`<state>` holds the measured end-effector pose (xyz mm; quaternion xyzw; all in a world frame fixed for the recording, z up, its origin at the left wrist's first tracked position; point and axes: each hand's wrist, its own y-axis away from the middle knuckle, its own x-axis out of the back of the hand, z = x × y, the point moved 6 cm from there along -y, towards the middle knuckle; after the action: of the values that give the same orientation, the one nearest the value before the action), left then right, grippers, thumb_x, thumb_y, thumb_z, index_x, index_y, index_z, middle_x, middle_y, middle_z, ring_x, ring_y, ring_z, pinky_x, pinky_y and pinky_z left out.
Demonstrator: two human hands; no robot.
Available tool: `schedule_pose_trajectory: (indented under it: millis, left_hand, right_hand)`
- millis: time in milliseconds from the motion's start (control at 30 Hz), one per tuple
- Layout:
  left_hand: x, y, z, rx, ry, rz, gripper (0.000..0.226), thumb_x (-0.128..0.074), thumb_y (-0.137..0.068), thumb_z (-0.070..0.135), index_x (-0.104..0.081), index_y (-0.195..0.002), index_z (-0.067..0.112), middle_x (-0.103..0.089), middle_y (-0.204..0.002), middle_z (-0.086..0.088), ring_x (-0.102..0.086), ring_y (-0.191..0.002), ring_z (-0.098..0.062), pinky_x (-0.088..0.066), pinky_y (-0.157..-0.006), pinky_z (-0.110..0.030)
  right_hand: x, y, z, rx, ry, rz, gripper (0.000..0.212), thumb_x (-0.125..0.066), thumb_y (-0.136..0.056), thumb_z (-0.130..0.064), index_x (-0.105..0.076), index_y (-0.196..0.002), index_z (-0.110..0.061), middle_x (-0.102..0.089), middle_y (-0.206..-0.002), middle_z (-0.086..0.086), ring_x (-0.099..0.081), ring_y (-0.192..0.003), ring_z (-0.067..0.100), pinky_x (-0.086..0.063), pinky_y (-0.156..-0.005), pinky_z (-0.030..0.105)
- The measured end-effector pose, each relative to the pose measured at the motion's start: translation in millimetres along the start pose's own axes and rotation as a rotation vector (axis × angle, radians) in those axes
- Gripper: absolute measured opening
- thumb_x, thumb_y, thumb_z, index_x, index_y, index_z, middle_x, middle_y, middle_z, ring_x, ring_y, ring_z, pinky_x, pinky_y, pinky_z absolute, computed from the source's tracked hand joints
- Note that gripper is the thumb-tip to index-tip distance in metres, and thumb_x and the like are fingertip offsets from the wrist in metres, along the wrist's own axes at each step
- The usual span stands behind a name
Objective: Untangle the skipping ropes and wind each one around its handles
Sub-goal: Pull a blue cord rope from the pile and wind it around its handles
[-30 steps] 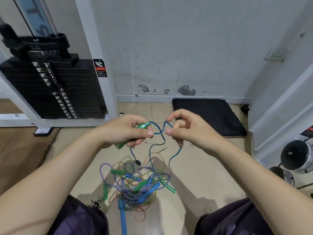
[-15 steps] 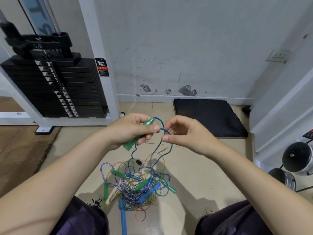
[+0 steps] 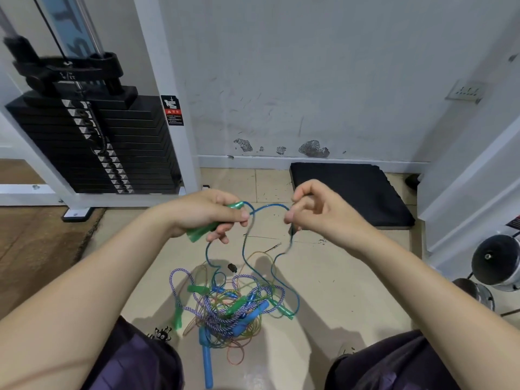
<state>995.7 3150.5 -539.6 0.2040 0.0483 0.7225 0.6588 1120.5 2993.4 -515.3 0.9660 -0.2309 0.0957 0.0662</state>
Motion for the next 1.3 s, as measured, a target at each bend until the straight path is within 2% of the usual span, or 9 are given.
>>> schedule_pose_trajectory:
  millis: [200,333,500,600,700,833,1033,1167,1300]
  left_hand:
    - [-42.9,0.0,23.8,-0.104,0.143,-0.097,0.017,-0.053,-0.099,0.018,-0.061,-0.085,0.012,-0.047,-0.053,-0.004,-0.032,-0.033,-0.008,-0.038,-0.047,-0.024]
    - [-24.9,-0.7,12.3,-0.053,0.044,-0.061,0.015,-0.056,-0.097,0.016,-0.066,-0.095,0.005,-0.063,-0.07,-0.009,-0.057,-0.054,-0.019,-0.048,-0.061,-0.029]
    - [9.6,6.4,-12.9,0.073,-0.225,-0.011,0.015,-0.06,-0.096,0.015,-0.067,-0.095,0.001,-0.072,-0.077,-0.012,-0.066,-0.077,-0.02,-0.051,-0.082,-0.031]
    - [14.3,8.7,-7.2,0.032,-0.175,0.039,0.013,-0.062,-0.095,0.018,-0.066,-0.091,0.007,-0.064,-0.063,-0.01,-0.064,-0.06,-0.023,-0.051,-0.072,-0.029]
    - [-2.8,8.9,9.1,-0.068,-0.012,0.018,0.012,-0.066,-0.091,0.023,-0.067,-0.091,0.011,-0.05,-0.052,-0.005,-0.037,-0.038,-0.013,-0.048,-0.056,-0.03]
    - [-33.5,4.2,19.0,-0.146,0.117,-0.052,0.015,-0.065,-0.09,0.026,-0.068,-0.095,0.012,-0.048,-0.054,-0.002,-0.034,-0.038,-0.011,-0.041,-0.051,-0.028]
    - [-22.6,2.1,18.4,-0.13,0.111,-0.018,0.017,-0.064,-0.093,0.017,-0.068,-0.103,0.004,-0.066,-0.075,-0.01,-0.057,-0.058,-0.019,-0.049,-0.062,-0.029]
    - [-6.0,8.9,12.8,-0.086,0.074,-0.003,0.019,-0.061,-0.089,0.011,-0.067,-0.103,-0.001,-0.069,-0.081,-0.014,-0.064,-0.072,-0.023,-0.054,-0.074,-0.03]
    - [2.5,10.1,9.0,-0.094,0.063,0.047,0.012,-0.06,-0.092,0.005,-0.066,-0.099,-0.002,-0.07,-0.082,-0.018,-0.066,-0.076,-0.029,-0.056,-0.077,-0.031]
  right_hand:
    - [-27.5,1.3,0.8,0.057,0.092,-0.11,0.038,-0.078,-0.081,-0.008,-0.049,-0.103,-0.02,-0.055,-0.058,-0.003,-0.052,-0.056,0.016,-0.044,-0.063,0.031]
    - [-11.3,-3.5,-2.8,0.122,0.23,-0.008,0.027,-0.075,-0.084,-0.007,-0.053,-0.095,-0.018,-0.048,-0.051,-0.007,-0.046,-0.054,0.015,-0.04,-0.058,0.027]
    - [22.1,-6.4,-0.2,0.091,0.386,0.077,0.013,-0.069,-0.09,-0.014,-0.074,-0.089,-0.026,-0.048,-0.06,0.003,-0.047,-0.057,0.007,-0.043,-0.063,0.026]
    - [19.7,-3.3,3.3,0.032,0.354,0.007,0.011,-0.065,-0.092,-0.01,-0.072,-0.09,-0.019,-0.053,-0.067,0.006,-0.055,-0.065,0.009,-0.052,-0.077,0.039]
    - [4.4,-0.1,3.4,-0.015,0.078,-0.077,0.015,-0.066,-0.088,0.001,-0.057,-0.095,-0.008,-0.063,-0.081,0.01,-0.066,-0.076,0.023,-0.051,-0.089,0.043]
    - [-17.5,1.9,-1.1,-0.016,-0.089,-0.153,0.04,-0.076,-0.08,0.0,-0.047,-0.106,-0.013,-0.062,-0.081,0.007,-0.061,-0.066,0.026,-0.052,-0.071,0.036]
    - [-9.7,-3.5,-10.9,0.126,0.275,-0.052,0.019,-0.08,-0.08,-0.015,-0.063,-0.087,-0.017,-0.038,-0.052,-0.008,-0.032,-0.052,0.011,-0.03,-0.054,0.024]
    - [11.8,-5.4,-9.2,0.088,0.099,0.079,0.009,-0.08,-0.08,-0.023,-0.072,-0.081,-0.019,-0.041,-0.059,0.008,-0.027,-0.057,0.022,-0.025,-0.056,0.031]
    - [19.8,-2.3,-9.2,0.068,0.021,0.148,0.008,-0.075,-0.084,-0.016,-0.069,-0.088,-0.011,-0.056,-0.06,0.005,-0.046,-0.048,0.019,-0.036,-0.054,0.028]
